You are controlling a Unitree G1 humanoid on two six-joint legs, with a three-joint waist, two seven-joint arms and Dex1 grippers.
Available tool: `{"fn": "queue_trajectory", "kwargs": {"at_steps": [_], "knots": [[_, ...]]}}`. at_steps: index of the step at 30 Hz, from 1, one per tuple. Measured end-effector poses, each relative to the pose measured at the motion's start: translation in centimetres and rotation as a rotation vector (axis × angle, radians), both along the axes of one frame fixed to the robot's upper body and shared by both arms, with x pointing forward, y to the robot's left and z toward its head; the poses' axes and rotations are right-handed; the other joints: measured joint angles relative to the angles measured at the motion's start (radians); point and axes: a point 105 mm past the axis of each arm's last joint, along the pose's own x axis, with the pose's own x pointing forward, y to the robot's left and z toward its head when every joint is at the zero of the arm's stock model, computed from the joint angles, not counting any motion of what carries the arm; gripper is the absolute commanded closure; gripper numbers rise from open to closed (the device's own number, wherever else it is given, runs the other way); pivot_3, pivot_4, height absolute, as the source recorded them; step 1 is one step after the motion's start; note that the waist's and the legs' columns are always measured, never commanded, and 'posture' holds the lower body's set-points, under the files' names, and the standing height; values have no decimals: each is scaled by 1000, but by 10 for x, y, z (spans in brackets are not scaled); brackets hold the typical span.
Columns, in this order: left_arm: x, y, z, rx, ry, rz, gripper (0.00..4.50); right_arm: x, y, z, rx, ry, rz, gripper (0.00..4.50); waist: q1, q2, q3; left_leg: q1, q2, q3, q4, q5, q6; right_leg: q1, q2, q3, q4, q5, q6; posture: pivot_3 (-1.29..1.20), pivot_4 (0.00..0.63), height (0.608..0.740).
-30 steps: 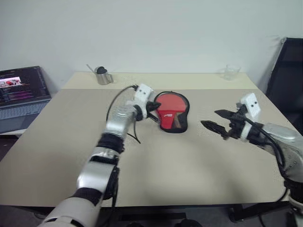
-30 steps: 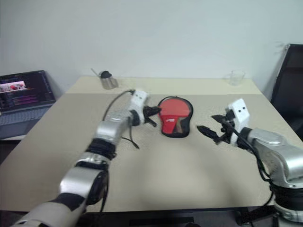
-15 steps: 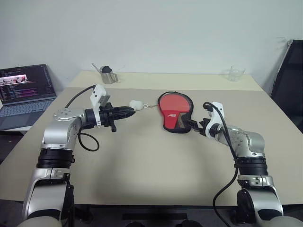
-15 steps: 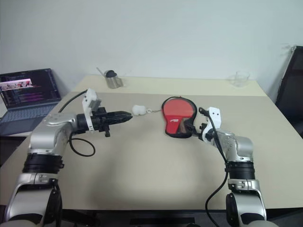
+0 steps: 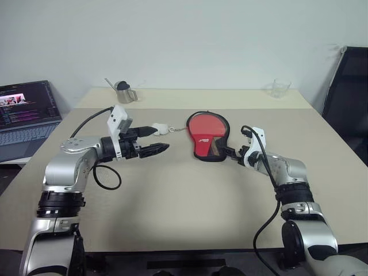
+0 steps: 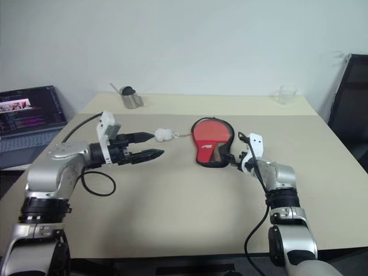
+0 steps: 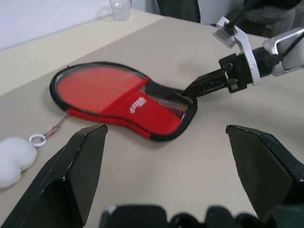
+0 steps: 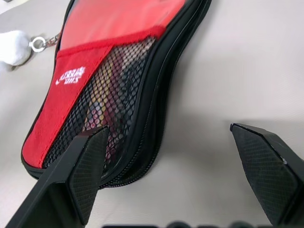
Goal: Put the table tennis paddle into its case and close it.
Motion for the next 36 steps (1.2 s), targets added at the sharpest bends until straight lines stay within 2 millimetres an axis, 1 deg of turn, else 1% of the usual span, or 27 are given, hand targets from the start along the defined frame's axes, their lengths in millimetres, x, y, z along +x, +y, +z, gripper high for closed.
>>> {"fn": "queue_trajectory", "kwargs": {"at_steps": [4,6,14,15,31,33,36], "knots": [[-2,-1,-3,9,-1,6,38,-1,19,3,16,-7,56,0,1,0,0,0,0,0,0,0,0,0,0,0,0,0,0,0,150,740],[-2,-2,-2,11,-7,5,38,-2,25,5,15,-13,74,0,3,0,0,0,0,0,0,0,0,0,0,0,0,0,0,0,150,740],[-2,-6,-5,22,-2,0,38,-2,29,3,8,-10,81,0,3,0,0,0,0,0,0,0,0,0,0,0,0,0,0,0,150,740],[-2,-6,-5,22,-1,0,9,-2,29,3,6,-9,81,185,3,0,0,0,0,0,0,0,0,0,0,0,0,0,0,0,150,740],[0,-12,-10,48,-8,-5,9,1,25,-1,-7,-10,42,185,4,0,0,0,0,0,0,0,0,0,-1,0,0,0,0,0,150,740],[0,-12,-10,51,-10,-4,9,0,25,0,14,-7,42,185,4,0,0,0,0,0,0,0,0,0,-1,0,0,0,0,0,150,740],[0,-12,-10,55,-13,-4,9,-1,29,5,135,1,51,185,3,0,0,0,0,0,0,0,0,0,0,0,0,0,0,0,150,740]]}}
